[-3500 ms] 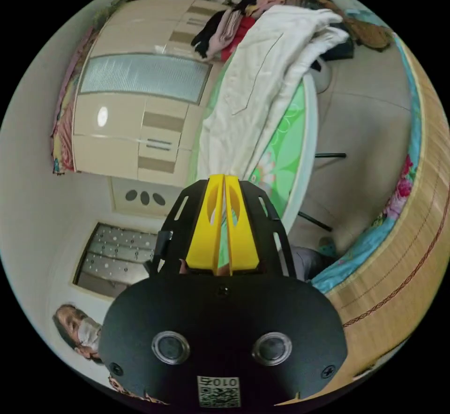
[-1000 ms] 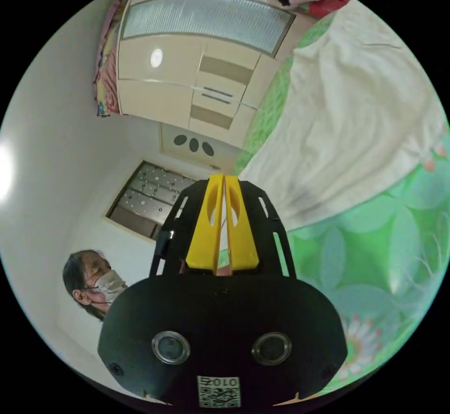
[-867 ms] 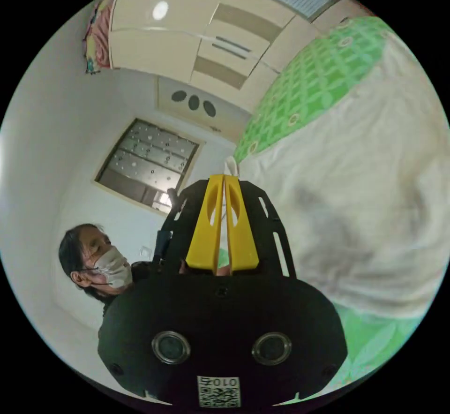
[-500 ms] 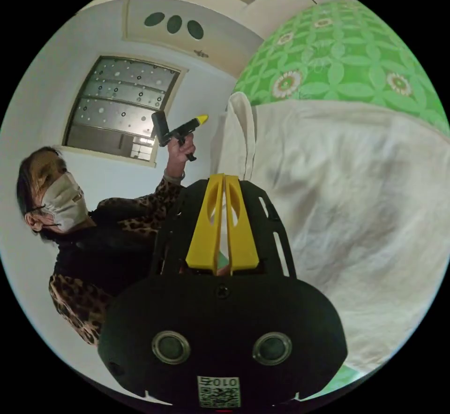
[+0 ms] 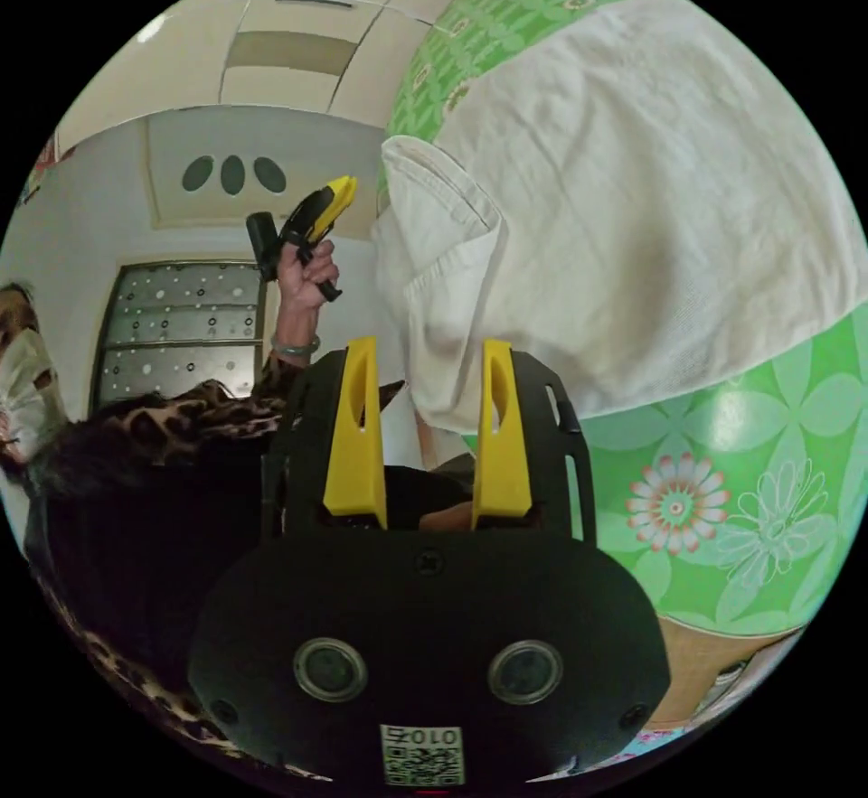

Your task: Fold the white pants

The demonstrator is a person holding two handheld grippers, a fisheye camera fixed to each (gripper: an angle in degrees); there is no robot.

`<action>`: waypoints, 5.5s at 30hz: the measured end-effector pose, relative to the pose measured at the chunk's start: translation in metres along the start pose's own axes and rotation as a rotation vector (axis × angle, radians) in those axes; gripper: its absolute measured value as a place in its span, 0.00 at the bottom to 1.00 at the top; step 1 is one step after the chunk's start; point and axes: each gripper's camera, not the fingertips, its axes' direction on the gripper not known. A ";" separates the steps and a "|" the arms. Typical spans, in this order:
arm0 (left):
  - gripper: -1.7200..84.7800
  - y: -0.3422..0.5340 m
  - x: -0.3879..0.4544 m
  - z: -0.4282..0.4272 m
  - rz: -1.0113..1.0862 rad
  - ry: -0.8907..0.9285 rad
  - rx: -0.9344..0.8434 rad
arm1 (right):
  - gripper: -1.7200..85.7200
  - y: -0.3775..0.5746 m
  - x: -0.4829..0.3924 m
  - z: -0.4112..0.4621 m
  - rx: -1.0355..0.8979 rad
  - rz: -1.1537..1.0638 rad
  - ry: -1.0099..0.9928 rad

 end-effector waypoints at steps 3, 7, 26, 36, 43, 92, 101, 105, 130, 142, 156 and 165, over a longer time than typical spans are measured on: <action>0.10 -0.023 0.004 0.014 -0.008 -0.050 -0.064 | 0.19 0.022 -0.042 -0.018 0.001 -0.059 0.096; 0.12 -0.046 0.004 0.021 -0.031 -0.091 -0.142 | 0.20 0.045 -0.085 -0.039 0.006 -0.101 0.096; 0.09 -0.165 -0.048 0.108 0.429 0.277 -0.474 | 0.23 0.157 -0.346 -0.019 0.288 0.334 0.575; 0.05 -0.179 -0.055 0.111 0.450 0.225 -0.504 | 0.17 0.198 -0.407 0.008 0.216 0.306 0.944; 0.02 -0.186 -0.041 0.119 0.475 0.269 -0.632 | 0.08 0.301 -0.399 -0.062 0.468 0.289 0.591; 0.11 -0.106 -0.074 0.077 0.521 0.174 -0.748 | 0.14 0.406 -0.365 0.133 0.683 0.458 -0.219; 0.03 -0.130 -0.078 0.075 0.388 0.313 -0.777 | 0.13 0.400 -0.371 0.179 0.705 0.478 -0.264; 0.02 -0.151 -0.050 0.030 0.484 0.344 -0.676 | 0.13 0.408 -0.380 0.198 0.757 0.504 -0.259; 0.02 -0.161 -0.165 0.095 0.194 0.357 -0.791 | 0.28 0.421 -0.373 0.285 1.079 0.665 -0.021; 0.03 -0.160 -0.177 0.098 0.164 0.360 -0.795 | 0.09 0.370 -0.381 0.307 0.959 0.135 -0.235; 0.03 -0.150 -0.191 0.104 0.146 0.382 -0.816 | 0.17 0.376 -0.374 0.359 0.957 0.453 -0.151; 0.02 -0.163 -0.141 0.064 0.290 0.536 -0.762 | 0.08 0.390 -0.451 0.345 1.083 0.200 -0.150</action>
